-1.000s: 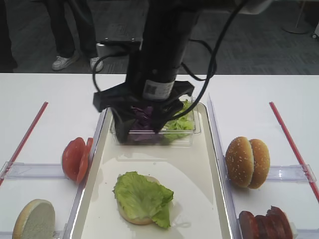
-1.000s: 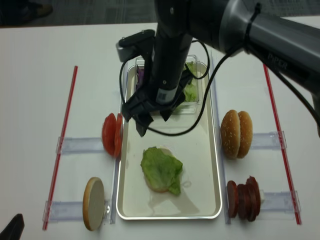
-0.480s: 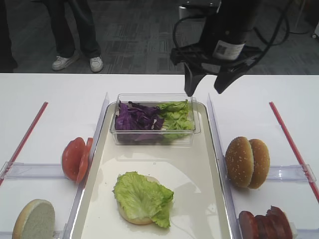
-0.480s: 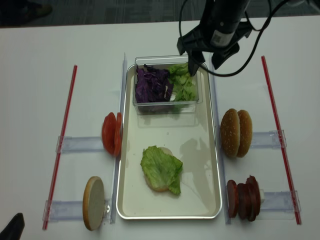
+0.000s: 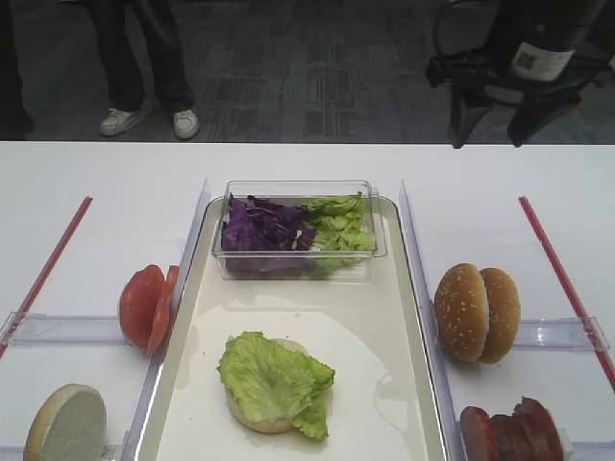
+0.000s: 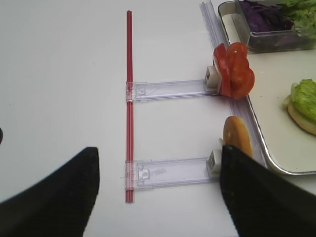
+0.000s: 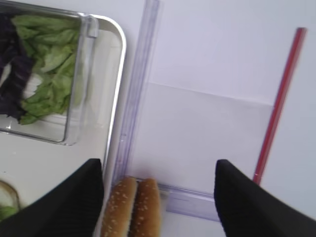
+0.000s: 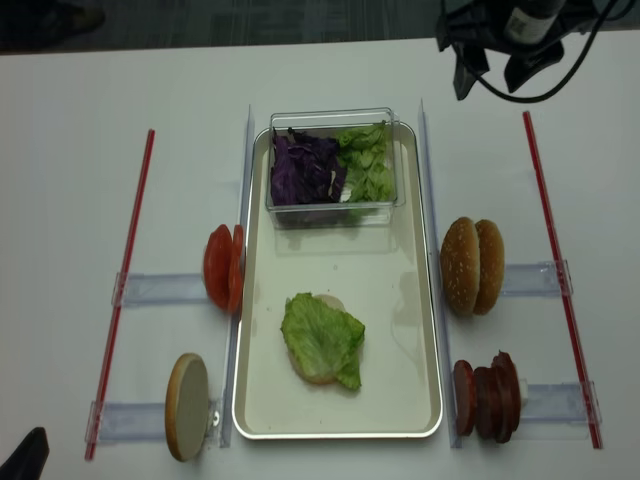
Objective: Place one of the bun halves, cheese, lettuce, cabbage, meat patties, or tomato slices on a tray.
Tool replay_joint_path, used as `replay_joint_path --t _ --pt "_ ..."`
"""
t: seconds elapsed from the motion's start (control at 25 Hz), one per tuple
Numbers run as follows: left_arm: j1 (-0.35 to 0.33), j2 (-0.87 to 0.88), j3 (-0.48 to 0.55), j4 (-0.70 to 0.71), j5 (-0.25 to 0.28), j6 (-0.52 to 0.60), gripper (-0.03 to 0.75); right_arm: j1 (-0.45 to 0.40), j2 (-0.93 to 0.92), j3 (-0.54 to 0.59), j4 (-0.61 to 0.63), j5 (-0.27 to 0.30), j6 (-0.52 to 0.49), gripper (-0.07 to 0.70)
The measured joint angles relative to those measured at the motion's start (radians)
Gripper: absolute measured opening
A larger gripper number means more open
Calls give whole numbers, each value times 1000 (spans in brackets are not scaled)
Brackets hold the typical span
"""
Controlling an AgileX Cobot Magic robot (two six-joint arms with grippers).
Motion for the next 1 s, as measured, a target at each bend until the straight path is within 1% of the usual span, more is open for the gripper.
replay_joint_path --t 0.12,0.24,0.44,0.56,0.76,0.88,1.0 --pt "0 0 0 0 0 0 486 -48 -43 52 -33 0 0 505" --pt "0 0 0 0 0 0 486 -99 -113 136 -45 0 0 505" --pt "0 0 0 0 0 0 486 -145 -254 274 -58 1 -6 505" --pt "0 0 0 0 0 0 486 -147 -331 343 -61 1 -8 505" --pt "0 0 0 0 0 0 486 -147 -449 451 -61 -45 -9 505" --pt "0 0 0 0 0 0 486 -147 -519 511 -61 -56 -9 505" --pt "0 0 0 0 0 0 486 -147 -608 589 -55 -82 -9 505"
